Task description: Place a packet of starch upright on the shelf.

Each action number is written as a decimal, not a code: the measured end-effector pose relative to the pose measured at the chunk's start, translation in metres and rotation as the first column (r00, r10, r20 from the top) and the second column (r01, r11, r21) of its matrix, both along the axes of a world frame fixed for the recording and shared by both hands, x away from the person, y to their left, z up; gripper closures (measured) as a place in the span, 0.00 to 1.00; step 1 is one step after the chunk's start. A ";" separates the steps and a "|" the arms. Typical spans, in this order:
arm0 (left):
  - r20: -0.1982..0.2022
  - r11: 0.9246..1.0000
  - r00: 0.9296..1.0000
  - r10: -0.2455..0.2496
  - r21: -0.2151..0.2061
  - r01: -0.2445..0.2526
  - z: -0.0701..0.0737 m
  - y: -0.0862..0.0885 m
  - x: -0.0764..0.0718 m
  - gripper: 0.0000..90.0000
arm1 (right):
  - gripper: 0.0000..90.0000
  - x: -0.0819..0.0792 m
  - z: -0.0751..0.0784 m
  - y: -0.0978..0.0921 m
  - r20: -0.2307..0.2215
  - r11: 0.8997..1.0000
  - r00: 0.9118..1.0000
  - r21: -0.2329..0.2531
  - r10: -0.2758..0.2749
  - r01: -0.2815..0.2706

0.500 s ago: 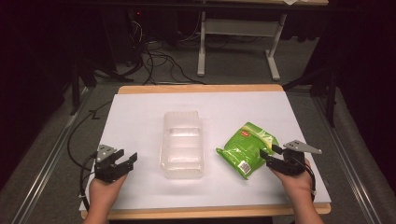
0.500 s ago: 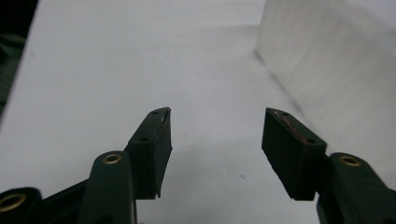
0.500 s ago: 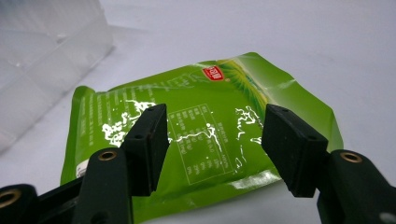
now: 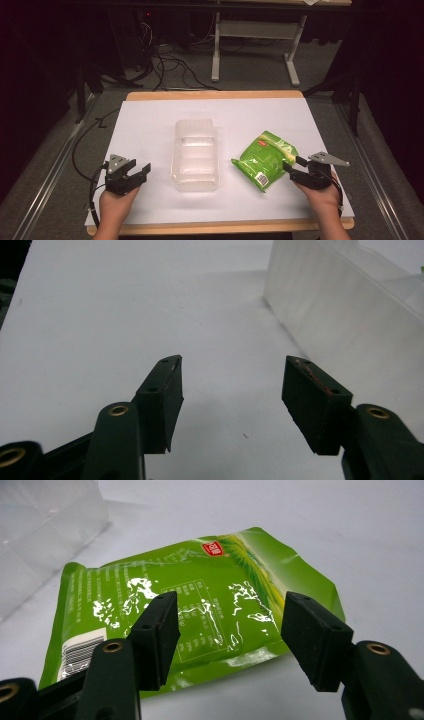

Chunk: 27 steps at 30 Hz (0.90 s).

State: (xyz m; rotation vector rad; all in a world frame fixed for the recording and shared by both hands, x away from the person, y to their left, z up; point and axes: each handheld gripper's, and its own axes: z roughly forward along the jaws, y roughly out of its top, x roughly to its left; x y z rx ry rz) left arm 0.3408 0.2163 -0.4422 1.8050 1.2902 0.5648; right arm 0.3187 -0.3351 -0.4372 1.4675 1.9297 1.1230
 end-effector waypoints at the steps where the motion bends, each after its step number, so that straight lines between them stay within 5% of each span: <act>1: 0.000 1.000 1.000 -0.001 0.001 0.001 0.000 0.000 0.000 0.47 | 0.45 0.000 0.000 -0.001 0.005 1.000 1.000 -0.001 0.004 -0.004; 16: -0.012 0.999 1.000 -0.024 0.024 0.024 -0.002 -0.001 0.001 0.44 | 0.42 0.011 0.019 0.027 0.044 0.999 0.998 0.008 0.037 -0.037; 21: 0.000 1.000 1.000 -0.022 0.020 0.022 -0.001 0.000 0.000 0.43 | 0.44 0.043 0.028 0.022 0.026 0.999 0.999 -0.027 -0.020 0.021; 25: -0.001 0.999 1.000 -0.027 0.021 0.027 -0.002 -0.001 0.001 0.43 | 0.46 0.052 0.014 0.005 0.031 0.996 0.996 0.018 -0.083 0.083; 27: -0.004 0.999 0.999 -0.035 0.026 0.035 -0.003 -0.002 0.002 0.43 | 0.45 0.054 0.007 -0.001 -0.009 0.995 0.995 -0.009 -0.097 0.097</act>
